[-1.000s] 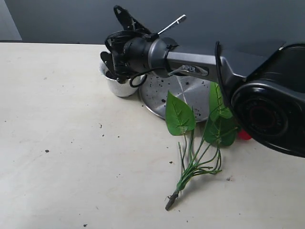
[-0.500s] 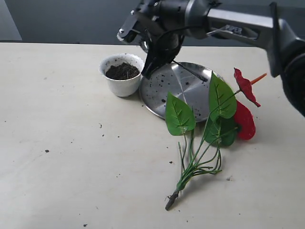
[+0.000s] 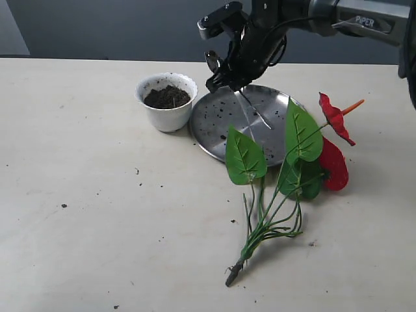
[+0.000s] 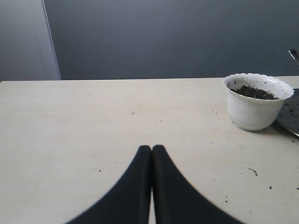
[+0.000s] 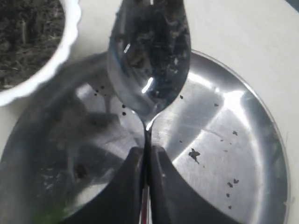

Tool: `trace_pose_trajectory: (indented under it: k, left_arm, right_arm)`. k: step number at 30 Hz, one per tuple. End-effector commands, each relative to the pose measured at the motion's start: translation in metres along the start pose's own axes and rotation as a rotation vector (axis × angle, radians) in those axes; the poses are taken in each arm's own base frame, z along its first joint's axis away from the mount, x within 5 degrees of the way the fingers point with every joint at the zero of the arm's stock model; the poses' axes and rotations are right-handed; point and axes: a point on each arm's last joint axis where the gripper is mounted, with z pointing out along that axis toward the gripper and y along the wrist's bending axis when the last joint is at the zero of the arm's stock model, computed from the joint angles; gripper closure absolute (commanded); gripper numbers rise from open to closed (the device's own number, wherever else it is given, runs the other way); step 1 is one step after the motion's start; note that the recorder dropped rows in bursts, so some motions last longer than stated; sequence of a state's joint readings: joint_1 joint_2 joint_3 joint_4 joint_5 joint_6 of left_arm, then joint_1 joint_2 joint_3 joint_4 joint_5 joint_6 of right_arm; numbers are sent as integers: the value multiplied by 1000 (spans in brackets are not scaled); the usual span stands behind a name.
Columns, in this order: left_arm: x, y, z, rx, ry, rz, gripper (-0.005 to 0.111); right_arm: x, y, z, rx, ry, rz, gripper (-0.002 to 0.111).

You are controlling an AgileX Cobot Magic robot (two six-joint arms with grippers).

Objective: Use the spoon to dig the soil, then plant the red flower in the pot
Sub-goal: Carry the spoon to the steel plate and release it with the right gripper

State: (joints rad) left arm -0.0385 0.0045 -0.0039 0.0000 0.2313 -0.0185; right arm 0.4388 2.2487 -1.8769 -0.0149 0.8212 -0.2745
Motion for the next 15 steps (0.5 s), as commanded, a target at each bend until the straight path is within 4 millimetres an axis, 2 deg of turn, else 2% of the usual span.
trace_pose_trajectory:
  k: [1, 5, 15]
  left_arm:
    - [1, 0, 0, 6, 0, -6, 106]
    - [1, 0, 0, 6, 0, -6, 106]
    - [1, 0, 0, 6, 0, -6, 106]
  right_arm:
    - [12, -8, 29, 6, 55, -7, 108]
    - [20, -12, 45, 55, 93, -67, 108]
    - [24, -28, 46, 71, 79, -2, 108]
